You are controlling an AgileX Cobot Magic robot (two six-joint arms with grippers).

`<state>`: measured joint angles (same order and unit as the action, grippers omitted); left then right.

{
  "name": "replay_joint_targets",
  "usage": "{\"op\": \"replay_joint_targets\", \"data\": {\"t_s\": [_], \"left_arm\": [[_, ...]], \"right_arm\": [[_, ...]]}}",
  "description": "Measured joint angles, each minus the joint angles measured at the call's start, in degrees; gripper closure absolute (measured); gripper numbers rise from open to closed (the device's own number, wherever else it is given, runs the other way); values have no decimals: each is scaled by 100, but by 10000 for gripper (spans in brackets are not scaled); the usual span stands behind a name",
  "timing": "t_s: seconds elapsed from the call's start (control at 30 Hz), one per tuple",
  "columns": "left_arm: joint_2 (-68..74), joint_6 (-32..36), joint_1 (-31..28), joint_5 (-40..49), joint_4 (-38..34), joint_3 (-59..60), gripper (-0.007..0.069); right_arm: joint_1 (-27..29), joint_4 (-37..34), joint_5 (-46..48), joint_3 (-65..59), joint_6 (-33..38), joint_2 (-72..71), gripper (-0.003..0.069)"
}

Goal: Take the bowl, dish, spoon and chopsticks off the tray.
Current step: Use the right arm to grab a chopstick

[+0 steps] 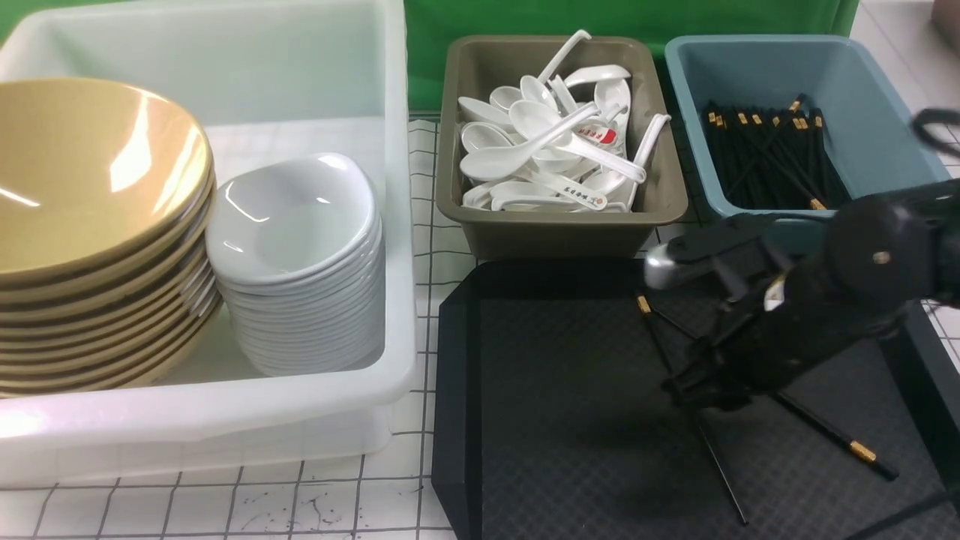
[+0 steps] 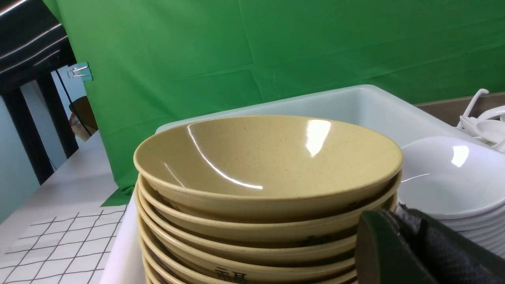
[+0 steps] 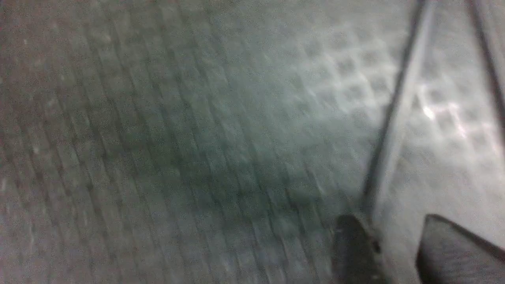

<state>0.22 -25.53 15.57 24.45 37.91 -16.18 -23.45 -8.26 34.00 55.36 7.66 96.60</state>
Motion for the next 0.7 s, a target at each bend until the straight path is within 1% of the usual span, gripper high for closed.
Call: {"op": "replay_joint_targets", "data": {"t_s": [0.1,0.17,0.27,0.3,0.37,0.43,0.53,0.7], "left_arm": [[0,0,8,0,0,0,638],[0,0,8,0,0,0,638],[0,0,8,0,0,0,638],[0,0,16,0,0,0,638],[0,0,15,0,0,0,638],[0,0,15,0,0,0,638],[0,0,15,0,0,0,638],[0,0,15,0,0,0,638]], "right_arm": [[-8,2,-53,173,0,343,326],[-8,51,-79,246,7,542,340],[-8,66,-143,337,26,662,402],[-18,78,-143,359,71,682,436],[-63,106,-138,387,234,694,536],[-154,106,-116,384,335,664,589],[-299,86,78,356,450,540,592],[-462,62,411,328,564,-326,592]]}}
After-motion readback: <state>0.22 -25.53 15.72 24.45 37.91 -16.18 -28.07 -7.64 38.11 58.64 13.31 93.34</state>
